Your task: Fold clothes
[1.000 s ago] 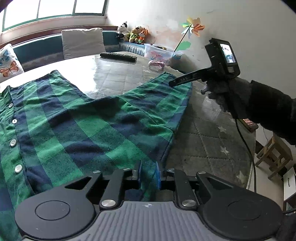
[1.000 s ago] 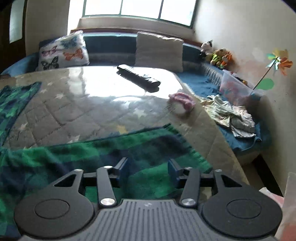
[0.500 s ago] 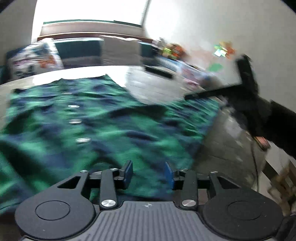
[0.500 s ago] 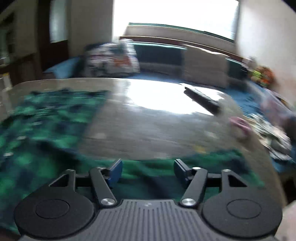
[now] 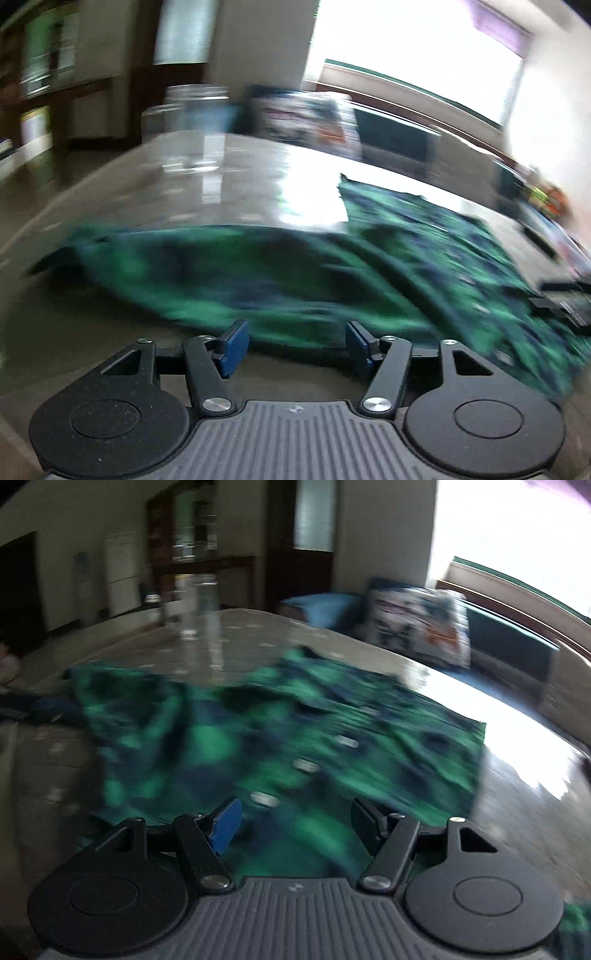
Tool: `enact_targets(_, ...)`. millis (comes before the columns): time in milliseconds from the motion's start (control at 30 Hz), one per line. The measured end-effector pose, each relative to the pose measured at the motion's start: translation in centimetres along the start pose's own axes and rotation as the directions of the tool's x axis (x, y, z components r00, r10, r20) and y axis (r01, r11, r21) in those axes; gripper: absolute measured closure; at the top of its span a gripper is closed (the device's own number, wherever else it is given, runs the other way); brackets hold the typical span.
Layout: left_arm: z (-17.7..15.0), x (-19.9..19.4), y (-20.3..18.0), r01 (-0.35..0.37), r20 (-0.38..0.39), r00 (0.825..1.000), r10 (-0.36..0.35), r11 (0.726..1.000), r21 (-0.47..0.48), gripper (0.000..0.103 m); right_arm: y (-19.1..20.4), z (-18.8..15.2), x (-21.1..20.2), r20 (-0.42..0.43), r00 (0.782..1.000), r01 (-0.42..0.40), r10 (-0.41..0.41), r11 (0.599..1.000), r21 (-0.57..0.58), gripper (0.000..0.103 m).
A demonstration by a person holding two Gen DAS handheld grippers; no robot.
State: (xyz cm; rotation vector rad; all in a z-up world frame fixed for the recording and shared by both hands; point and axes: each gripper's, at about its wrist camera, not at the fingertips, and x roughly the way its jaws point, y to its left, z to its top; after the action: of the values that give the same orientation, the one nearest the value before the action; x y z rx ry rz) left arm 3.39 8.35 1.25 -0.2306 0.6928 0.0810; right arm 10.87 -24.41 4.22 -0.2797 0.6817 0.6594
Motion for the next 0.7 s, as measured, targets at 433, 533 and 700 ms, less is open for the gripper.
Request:
enact_targets(433, 3.0, -0.6, 12.0, -0.093, 0.036, 0.993, 0.115, 0.921, -0.378, 0.041, 12.4, 2.1, 3.5, -0.041, 0.973, -0.229, 0.228, 0.918, -0.325, 0.046)
enact_targets(533, 3.5, -0.4, 14.2, -0.059, 0.043, 0.995, 0.09, 0.879, -0.473, 0.04, 13.1, 2.2, 4.2, -0.06, 0.97, -0.241, 0.234, 0.913, -0.329, 0.053)
enact_targets(700, 4.2, 0.8, 17.7, -0.034, 0.038, 0.997, 0.07, 0.802, -0.596, 0.04, 13.9, 2.0, 5.0, -0.075, 0.976, -0.217, 0.203, 0.902, -0.374, 0.061)
